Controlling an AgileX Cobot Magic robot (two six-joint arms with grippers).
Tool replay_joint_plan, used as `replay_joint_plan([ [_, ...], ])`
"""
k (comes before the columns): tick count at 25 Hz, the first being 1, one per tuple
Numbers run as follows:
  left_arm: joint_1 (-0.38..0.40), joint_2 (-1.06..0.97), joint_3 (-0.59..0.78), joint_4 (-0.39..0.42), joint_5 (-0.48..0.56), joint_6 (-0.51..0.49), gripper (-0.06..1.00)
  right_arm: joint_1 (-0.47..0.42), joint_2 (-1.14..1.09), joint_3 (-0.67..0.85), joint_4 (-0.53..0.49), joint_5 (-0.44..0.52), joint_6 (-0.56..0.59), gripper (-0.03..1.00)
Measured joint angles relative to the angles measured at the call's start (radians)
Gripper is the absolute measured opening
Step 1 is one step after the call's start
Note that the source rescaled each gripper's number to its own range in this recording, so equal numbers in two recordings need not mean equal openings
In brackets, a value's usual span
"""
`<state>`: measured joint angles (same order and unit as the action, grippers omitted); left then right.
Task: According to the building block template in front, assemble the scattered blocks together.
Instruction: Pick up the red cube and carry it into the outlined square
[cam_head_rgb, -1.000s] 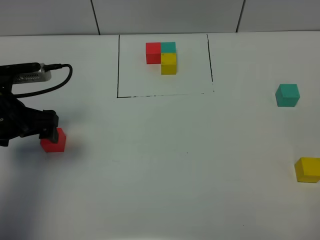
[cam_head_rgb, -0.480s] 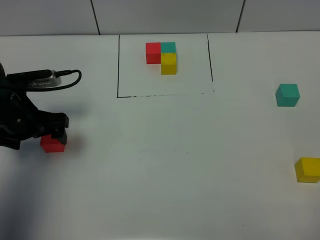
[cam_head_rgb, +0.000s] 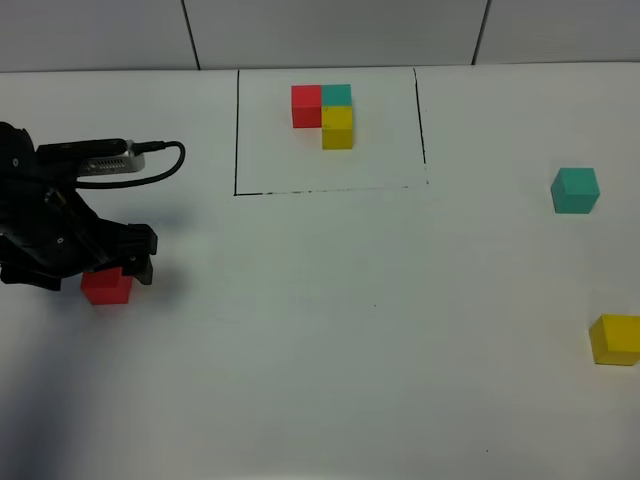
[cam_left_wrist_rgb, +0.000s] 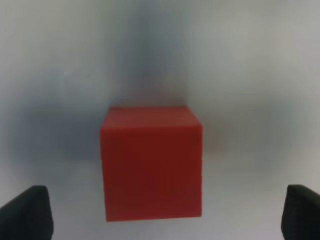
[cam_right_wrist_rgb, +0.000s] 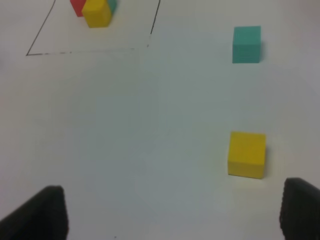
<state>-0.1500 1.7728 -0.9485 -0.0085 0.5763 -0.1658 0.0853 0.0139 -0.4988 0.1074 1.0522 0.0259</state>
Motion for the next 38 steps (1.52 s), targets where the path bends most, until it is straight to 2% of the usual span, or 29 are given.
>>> replay_joint_plan([
  [5, 0.000, 0.024, 0.000, 0.029, -0.018, -0.029, 0.95, 0.000, 0.000, 0.000, 0.000, 0.000, 0.000, 0.76],
  [16, 0.000, 0.126, 0.000, 0.030, -0.063, -0.046, 0.94, 0.000, 0.000, 0.000, 0.000, 0.000, 0.000, 0.76],
  [19, 0.000, 0.135, -0.003, 0.036, -0.062, -0.046, 0.90, 0.000, 0.000, 0.000, 0.000, 0.000, 0.000, 0.76],
  [21, 0.000, 0.137, -0.004, 0.043, -0.061, -0.046, 0.80, 0.000, 0.000, 0.000, 0.000, 0.000, 0.000, 0.76],
  [23, 0.000, 0.137, -0.004, 0.054, -0.061, -0.046, 0.65, 0.000, 0.000, 0.000, 0.000, 0.000, 0.000, 0.76],
  [25, 0.000, 0.138, -0.004, 0.057, -0.067, -0.046, 0.39, 0.000, 0.000, 0.000, 0.000, 0.000, 0.000, 0.76],
  [27, 0.000, 0.138, -0.004, 0.057, -0.073, -0.046, 0.08, 0.000, 0.000, 0.000, 0.000, 0.000, 0.000, 0.76],
  [28, 0.000, 0.138, -0.004, 0.057, -0.074, -0.046, 0.00, 0.000, 0.000, 0.000, 0.000, 0.000, 0.000, 0.76],
  [34, -0.015, 0.138, -0.004, 0.059, -0.074, -0.036, 0.00, 0.000, 0.000, 0.000, 0.001, 0.000, 0.000, 0.76],
  [38, -0.061, 0.138, -0.004, 0.063, -0.080, 0.017, 0.00, 0.000, 0.000, 0.000, 0.002, 0.000, 0.000, 0.76],
])
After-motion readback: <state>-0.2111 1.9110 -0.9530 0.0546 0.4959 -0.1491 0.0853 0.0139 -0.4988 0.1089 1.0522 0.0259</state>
